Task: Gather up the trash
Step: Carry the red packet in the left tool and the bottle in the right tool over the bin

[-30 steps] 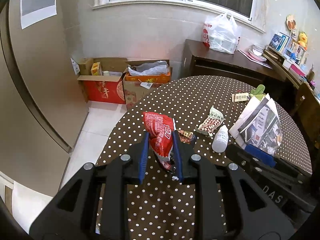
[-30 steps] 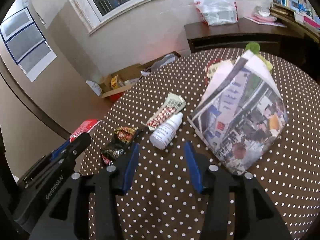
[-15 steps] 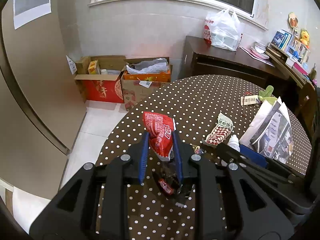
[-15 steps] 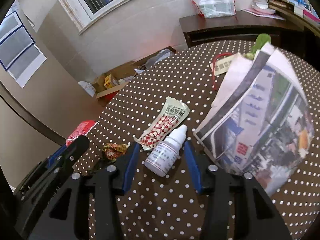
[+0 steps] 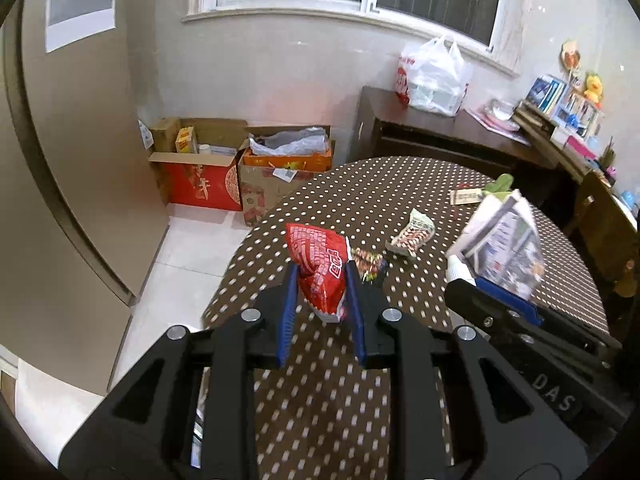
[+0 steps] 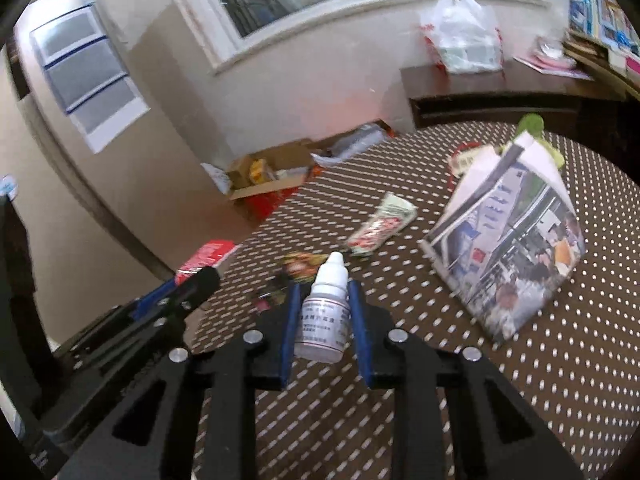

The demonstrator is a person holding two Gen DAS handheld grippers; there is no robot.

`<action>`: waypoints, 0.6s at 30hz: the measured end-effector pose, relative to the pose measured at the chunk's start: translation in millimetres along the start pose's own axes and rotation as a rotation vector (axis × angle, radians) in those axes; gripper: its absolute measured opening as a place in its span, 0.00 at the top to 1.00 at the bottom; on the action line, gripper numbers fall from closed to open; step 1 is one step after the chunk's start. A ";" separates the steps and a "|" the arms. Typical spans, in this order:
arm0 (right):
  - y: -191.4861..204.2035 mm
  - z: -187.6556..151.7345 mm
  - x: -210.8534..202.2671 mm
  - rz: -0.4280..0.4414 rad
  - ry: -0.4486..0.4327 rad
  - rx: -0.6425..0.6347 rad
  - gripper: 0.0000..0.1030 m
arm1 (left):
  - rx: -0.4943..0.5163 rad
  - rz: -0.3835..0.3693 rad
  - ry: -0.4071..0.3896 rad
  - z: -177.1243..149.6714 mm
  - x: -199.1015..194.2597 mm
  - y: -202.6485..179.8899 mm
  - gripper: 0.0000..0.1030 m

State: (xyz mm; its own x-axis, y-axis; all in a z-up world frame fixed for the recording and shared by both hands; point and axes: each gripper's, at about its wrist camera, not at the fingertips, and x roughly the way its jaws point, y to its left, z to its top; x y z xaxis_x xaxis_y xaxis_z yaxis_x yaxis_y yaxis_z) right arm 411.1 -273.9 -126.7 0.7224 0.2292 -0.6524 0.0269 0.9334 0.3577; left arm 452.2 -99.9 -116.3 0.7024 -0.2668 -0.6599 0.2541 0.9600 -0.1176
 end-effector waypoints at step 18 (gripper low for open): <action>164.4 -94.7 -43.6 0.255 0.045 -0.278 0.75 | -0.228 0.129 -0.087 -112.5 -135.5 135.6 0.77</action>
State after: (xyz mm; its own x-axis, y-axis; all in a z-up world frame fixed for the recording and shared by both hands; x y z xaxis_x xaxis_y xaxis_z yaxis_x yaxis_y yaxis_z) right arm 318.5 -104.3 -102.7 0.6505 0.4700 -0.5967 -0.3425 0.8827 0.3218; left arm 316.7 76.1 -126.4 0.7759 -0.1378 -0.6156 0.0091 0.9782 -0.2075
